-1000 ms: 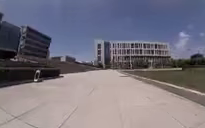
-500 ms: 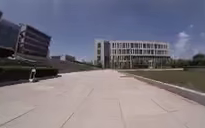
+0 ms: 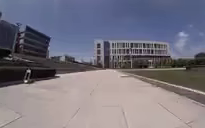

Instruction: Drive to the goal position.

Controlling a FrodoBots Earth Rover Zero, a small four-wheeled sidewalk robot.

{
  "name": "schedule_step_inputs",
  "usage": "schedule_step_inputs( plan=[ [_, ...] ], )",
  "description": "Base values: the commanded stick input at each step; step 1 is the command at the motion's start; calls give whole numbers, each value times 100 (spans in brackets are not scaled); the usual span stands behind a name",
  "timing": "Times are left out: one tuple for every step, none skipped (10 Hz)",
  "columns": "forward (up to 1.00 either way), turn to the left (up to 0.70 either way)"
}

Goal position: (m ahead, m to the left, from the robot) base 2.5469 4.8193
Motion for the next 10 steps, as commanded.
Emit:
schedule_step_inputs(
  plan=[
    [70, 0],
    [70, 0],
    [70, 0],
    [70, 0],
    [70, 0],
    [70, 0],
    [70, 0],
    [70, 0],
    [70, 0],
    [70, 0]
  ],
)
